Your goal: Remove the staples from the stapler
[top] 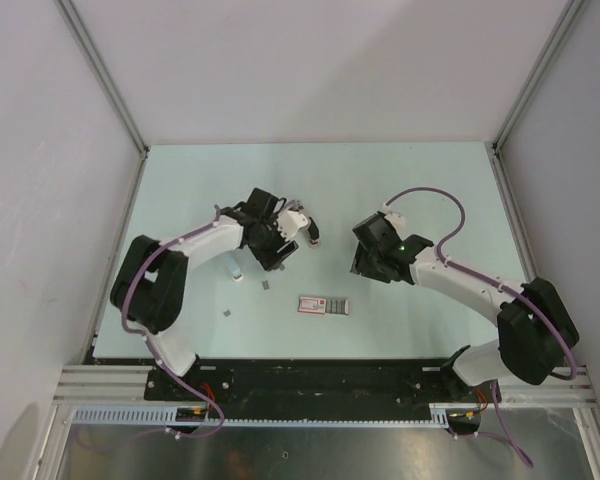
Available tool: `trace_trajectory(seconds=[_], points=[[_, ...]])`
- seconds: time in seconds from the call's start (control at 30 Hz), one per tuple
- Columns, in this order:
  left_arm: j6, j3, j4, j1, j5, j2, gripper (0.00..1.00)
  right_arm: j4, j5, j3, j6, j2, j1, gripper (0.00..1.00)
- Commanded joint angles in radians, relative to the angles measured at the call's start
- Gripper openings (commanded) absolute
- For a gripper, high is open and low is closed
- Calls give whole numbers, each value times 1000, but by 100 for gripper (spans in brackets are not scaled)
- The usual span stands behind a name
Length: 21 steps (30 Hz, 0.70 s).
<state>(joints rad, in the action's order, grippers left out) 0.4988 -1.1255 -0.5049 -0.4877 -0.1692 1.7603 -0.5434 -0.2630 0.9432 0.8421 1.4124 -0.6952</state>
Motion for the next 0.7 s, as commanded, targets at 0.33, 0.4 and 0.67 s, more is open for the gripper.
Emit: trace_trajectory(seconds=[0.33,0.4,0.67], points=[[596,111,-4,2,-250,-212,79,18,-13,42,-64,-41,44,52],[666,101,-7,1,-252,-193,80,14,-10,42,-70,-55,59,52],[805,41,-12,-14,-242,-83,81,14,24,42,-86,-84,102,52]])
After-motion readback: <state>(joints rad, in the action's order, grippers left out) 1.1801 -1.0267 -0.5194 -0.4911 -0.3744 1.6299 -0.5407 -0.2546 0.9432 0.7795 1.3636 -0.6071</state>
